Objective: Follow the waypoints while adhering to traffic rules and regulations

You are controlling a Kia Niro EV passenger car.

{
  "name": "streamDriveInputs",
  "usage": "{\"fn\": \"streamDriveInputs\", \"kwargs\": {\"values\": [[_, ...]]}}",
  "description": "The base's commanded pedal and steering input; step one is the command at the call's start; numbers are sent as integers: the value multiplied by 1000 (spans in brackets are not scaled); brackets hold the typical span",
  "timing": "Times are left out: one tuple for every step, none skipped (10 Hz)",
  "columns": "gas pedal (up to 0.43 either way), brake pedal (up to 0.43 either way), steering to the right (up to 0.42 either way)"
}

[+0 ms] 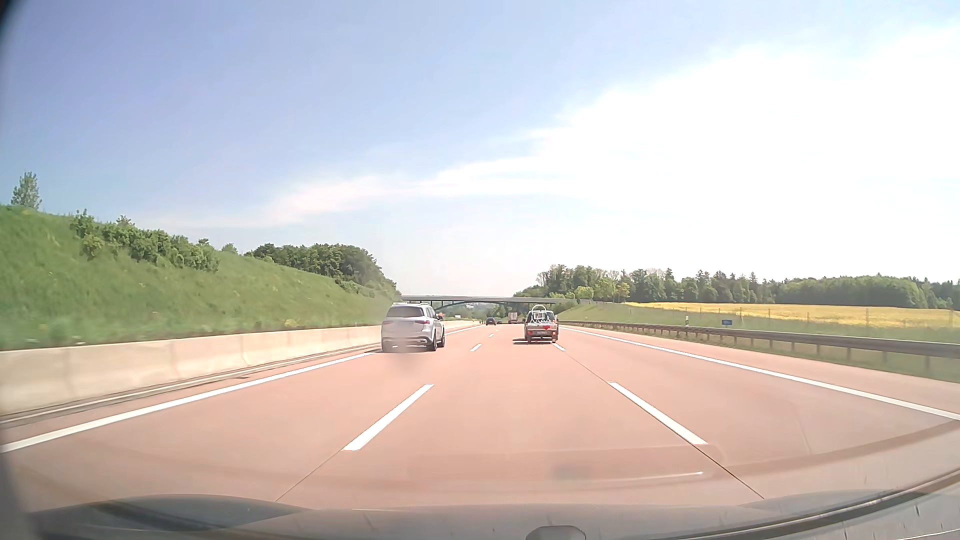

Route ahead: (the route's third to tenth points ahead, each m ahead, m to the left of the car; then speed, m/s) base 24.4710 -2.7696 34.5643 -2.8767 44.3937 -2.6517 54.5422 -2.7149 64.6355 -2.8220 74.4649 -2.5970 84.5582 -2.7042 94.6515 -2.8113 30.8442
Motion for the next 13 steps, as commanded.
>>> {"fn": "streamDriveInputs", "kwargs": {"values": [[268, 0, 4], [268, 0, 5], [268, 0, 5], [268, 0, 5], [268, 0, 5], [268, 0, 4], [268, 0, 4], [268, 0, 3], [268, 0, 3], [260, 0, 2], [260, 0, 1], [260, 0, 0], [260, 0, 0]]}}
